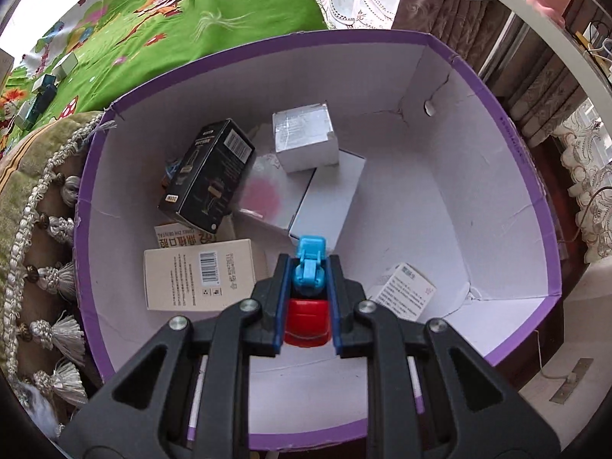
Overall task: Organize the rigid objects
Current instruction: 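Carry the medicine box and toy car into the purple-rimmed box and open both tools, then move both open tools back over the table, then grasp the white red-logo box with the left tool while the right tool grasps the dark blue box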
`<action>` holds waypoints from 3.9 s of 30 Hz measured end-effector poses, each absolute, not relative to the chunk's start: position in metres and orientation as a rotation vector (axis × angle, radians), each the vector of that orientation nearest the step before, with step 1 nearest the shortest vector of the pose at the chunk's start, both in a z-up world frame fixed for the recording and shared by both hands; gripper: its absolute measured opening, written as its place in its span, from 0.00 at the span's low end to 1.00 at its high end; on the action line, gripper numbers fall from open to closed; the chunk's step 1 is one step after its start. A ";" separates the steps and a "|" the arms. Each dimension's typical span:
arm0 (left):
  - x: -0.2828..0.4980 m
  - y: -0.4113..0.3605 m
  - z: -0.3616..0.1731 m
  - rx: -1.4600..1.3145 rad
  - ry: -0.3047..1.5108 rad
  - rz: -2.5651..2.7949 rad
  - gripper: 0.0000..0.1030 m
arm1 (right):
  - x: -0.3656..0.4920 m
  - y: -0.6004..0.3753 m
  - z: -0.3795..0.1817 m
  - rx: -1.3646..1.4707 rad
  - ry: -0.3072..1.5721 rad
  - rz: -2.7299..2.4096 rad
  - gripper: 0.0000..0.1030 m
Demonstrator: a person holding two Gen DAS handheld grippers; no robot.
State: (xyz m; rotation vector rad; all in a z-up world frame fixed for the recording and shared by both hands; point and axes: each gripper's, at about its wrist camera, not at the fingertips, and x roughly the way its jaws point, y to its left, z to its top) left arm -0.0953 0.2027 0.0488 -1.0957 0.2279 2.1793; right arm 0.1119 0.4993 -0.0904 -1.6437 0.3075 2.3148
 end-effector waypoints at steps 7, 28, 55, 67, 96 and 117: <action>-0.084 0.225 0.046 -1.103 0.257 2.124 0.70 | 0.118 0.505 -0.090 -1.651 0.352 2.312 0.24; -0.012 0.311 0.047 -1.034 0.267 1.656 0.83 | 0.116 0.523 -0.004 -1.270 0.359 2.381 0.66; -0.201 0.111 0.051 -1.052 0.341 2.494 0.83 | -0.079 0.375 0.046 -1.265 0.271 2.747 0.73; -0.263 0.010 0.018 -1.224 0.121 2.720 0.83 | -0.164 0.278 0.043 -1.361 0.107 2.880 0.76; -0.281 -0.012 -0.064 -1.400 0.028 2.577 0.41 | -0.240 0.149 -0.063 -1.668 -0.370 2.929 0.69; -0.225 0.008 -0.014 -1.254 -0.034 2.578 0.41 | -0.191 0.177 -0.014 -1.475 -0.219 2.967 0.52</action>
